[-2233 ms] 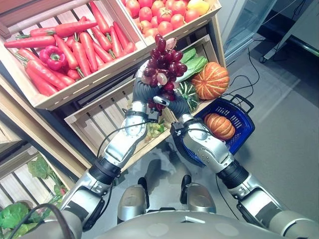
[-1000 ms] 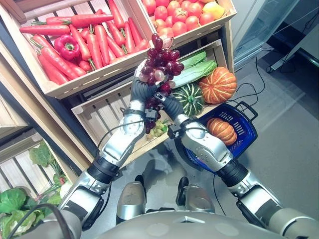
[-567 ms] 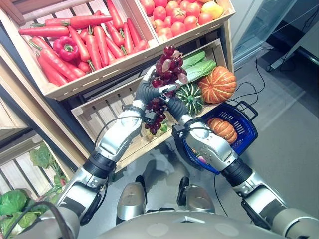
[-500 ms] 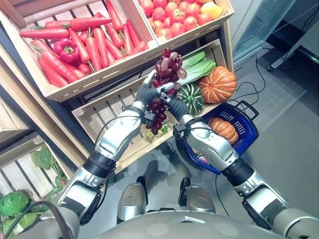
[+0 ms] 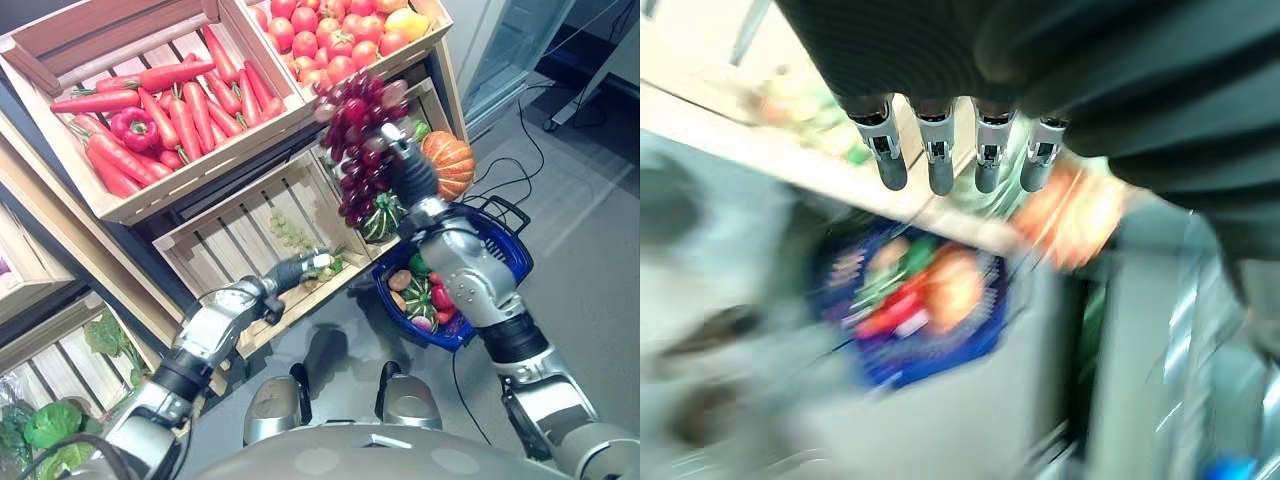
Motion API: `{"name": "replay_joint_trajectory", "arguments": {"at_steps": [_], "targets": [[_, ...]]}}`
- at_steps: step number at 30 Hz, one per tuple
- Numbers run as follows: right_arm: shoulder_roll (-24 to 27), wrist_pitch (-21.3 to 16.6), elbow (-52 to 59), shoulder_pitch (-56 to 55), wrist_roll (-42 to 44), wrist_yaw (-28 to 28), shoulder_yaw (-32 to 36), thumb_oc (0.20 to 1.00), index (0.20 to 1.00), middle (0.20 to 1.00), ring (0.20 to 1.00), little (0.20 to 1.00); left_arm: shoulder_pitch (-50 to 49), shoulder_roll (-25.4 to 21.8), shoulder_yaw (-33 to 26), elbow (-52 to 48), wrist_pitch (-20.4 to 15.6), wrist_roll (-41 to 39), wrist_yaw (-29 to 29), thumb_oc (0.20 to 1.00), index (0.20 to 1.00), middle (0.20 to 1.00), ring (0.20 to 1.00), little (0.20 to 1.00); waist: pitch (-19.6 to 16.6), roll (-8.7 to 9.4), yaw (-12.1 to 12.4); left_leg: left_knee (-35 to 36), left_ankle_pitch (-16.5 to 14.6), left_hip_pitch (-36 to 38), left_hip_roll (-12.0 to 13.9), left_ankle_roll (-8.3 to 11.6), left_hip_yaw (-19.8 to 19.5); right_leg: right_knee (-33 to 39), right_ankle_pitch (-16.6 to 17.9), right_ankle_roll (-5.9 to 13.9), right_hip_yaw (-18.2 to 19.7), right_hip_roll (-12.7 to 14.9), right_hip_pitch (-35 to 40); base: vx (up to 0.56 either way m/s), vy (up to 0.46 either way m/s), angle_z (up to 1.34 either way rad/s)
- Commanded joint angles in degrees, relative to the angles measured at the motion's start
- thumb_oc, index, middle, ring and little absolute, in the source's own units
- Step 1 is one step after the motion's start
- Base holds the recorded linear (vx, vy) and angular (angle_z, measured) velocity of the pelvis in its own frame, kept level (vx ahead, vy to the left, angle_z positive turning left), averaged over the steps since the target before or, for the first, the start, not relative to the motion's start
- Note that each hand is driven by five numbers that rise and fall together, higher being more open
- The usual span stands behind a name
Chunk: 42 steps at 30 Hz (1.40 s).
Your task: Pick up fruits and vegetables into the basket
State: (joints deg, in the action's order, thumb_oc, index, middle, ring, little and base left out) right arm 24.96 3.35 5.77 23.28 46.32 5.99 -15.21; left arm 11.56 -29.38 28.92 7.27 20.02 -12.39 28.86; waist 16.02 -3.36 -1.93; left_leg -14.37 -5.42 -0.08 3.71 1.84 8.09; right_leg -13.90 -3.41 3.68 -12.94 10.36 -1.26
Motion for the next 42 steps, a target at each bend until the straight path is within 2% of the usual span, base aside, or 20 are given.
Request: {"name": "replay_joint_trajectory", "arguments": {"at_steps": [1,4,9,12,14,15,18,23,27,28,30,36,42], "targets": [[0.83,-6.67,3.16,3.94,3.03,-2.20,2.40,0.200,0.200,0.200,0.200,0.200,0.23,-3.80,0.62,-4.24,-4.35,2.98,6.84,1.000,1.000,1.000,1.000,1.000,0.54,0.19,-1.05,-0.70,-3.66,2.94,0.59,-1.15,2.20,-0.34,-1.29,3.50,2.63,2.04,1.14,-0.01,0.011,-0.14],[1.97,-7.47,2.27,3.38,4.21,-3.18,4.03,0.200,0.200,0.200,0.200,0.200,-1.08,-4.73,0.52,-3.85,-3.70,2.16,7.72,1.000,1.000,1.000,1.000,1.000,0.89,-0.12,-1.53,-0.86,-3.74,2.48,0.49,-1.15,2.32,-0.81,-1.52,3.42,3.12,1.94,0.33,-0.03,-0.003,-0.11],[4.58,-8.42,-0.09,3.99,6.04,-4.49,8.59,0.200,0.200,0.200,0.200,0.200,-4.94,-3.96,-0.66,0.27,-3.88,-2.18,2.65,1.000,1.000,1.000,1.000,1.000,3.33,-0.71,-2.26,-1.61,-3.69,0.49,0.32,-0.77,2.56,-2.08,-1.99,2.81,3.39,1.76,-2.06,-0.10,-0.010,-0.09],[6.01,-8.53,-1.25,4.15,6.53,-4.67,11.20,0.200,0.200,0.200,0.200,0.200,-7.13,-2.87,-1.89,3.76,-6.07,-4.31,1.05,1.000,1.000,1.000,1.000,1.000,4.80,-0.97,-2.44,-2.00,-3.47,-0.76,0.37,-0.54,2.88,-2.97,-2.30,2.45,3.38,1.73,-3.51,-0.13,-0.012,-0.03],[8.07,-8.82,-2.52,4.05,7.10,-4.18,14.20,0.200,0.200,0.200,0.200,0.200,-9.21,-1.83,-2.61,6.58,-8.94,-6.74,-0.32,1.000,1.000,1.000,1.000,1.000,7.00,-1.50,-2.67,-2.77,-3.14,-2.77,0.47,-0.20,3.28,-4.36,-2.73,1.92,3.20,1.72,-5.70,-0.16,-0.010,-0.04],[8.12,-8.84,-2.56,4.08,7.13,-4.21,14.21,0.200,0.200,0.200,0.200,0.200,-9.15,-1.78,-2.57,6.67,-9.02,-6.77,-0.34,1.000,1.000,1.000,1.000,1.000,6.94,-1.53,-2.64,-2.88,-3.17,-2.92,0.48,-0.19,3.29,-4.49,-2.78,1.91,3.23,1.73,-5.87,-0.18,-0.006,-0.09],[10.09,-9.43,-4.62,3.57,8.70,-3.79,17.02,0.200,0.200,0.200,0.200,0.200,-10.70,-0.53,-3.27,9.28,-12.33,-9.58,-0.59,1.000,1.000,1.000,1.000,1.000,9.55,-2.09,-2.82,-4.33,-2.67,-5.95,0.75,0.10,3.62,-7.01,-3.25,1.19,3.00,1.68,-9.32,-0.16,-0.029,-0.07],[12.38,-12.17,-10.55,2.91,12.70,-3.62,20.50,0.200,0.200,0.200,0.200,0.200,-11.94,1.14,-4.29,12.05,-18.03,-13.30,-5.34,1.000,1.000,1.000,1.000,1.000,13.78,-2.92,-2.52,-6.53,-1.82,-11.06,1.17,0.32,3.69,-12.76,-4.87,0.00,2.11,1.37,-15.37,-0.15,-0.084,0.02],[14.13,-13.13,-15.06,2.87,15.46,-4.27,22.28,0.200,0.200,0.200,0.200,0.200,-13.06,1.59,-5.25,12.46,-20.24,-15.12,-6.49,1.000,1.000,1.000,1.000,1.000,13.78,-4.07,-1.68,-7.90,-0.94,-16.59,0.98,0.52,3.32,-16.35,-5.72,-0.82,1.38,1.53,-21.35,-0.09,-0.097,0.05],[14.69,-13.86,-17.30,3.17,16.17,-4.72,22.66,0.200,0.200,0.200,0.200,0.200,-13.75,1.42,-5.33,12.46,-22.26,-15.48,-6.98,1.000,1.000,1.000,1.000,1.000,13.78,-4.68,-1.37,-8.26,-0.52,-18.65,0.92,0.64,3.36,-17.55,-6.04,-1.20,1.14,1.49,-23.66,0.02,-0.064,0.05],[15.44,-13.98,-20.10,3.61,18.39,-4.99,23.00,0.200,0.200,0.200,0.200,0.200,-14.30,1.19,-5.50,11.53,-24.27,-17.53,-8.19,1.000,1.000,1.000,1.000,1.000,13.78,-5.51,-1.01,-9.45,-1.71,-20.27,0.63,1.18,2.85,-20.33,-8.32,-1.06,1.51,1.54,-25.90,0.03,-0.069,0.04],[17.29,-12.91,-29.08,5.92,20.98,-5.28,24.27,0.200,0.200,0.200,0.200,0.200,-15.14,0.64,-7.19,6.73,-25.44,-23.10,-9.48,1.000,1.000,1.000,1.000,1.000,13.78,-7.87,0.60,-11.32,-1.14,-26.76,0.04,1.01,2.61,-24.58,-9.73,-2.02,1.23,2.03,-32.85,-0.03,-0.086,0.07],[20.00,-11.66,-37.78,9.57,25.64,-4.56,25.41,0.200,0.200,0.200,0.200,0.200,-15.83,-0.80,-7.53,2.78,-25.64,-23.94,-8.98,1.000,1.000,1.000,1.000,1.000,13.78,-9.96,2.28,-13.17,-0.97,-33.27,-0.37,0.57,2.20,-28.78,-11.02,-2.80,1.20,2.34,-39.66,-0.04,-0.102,0.08]]}}
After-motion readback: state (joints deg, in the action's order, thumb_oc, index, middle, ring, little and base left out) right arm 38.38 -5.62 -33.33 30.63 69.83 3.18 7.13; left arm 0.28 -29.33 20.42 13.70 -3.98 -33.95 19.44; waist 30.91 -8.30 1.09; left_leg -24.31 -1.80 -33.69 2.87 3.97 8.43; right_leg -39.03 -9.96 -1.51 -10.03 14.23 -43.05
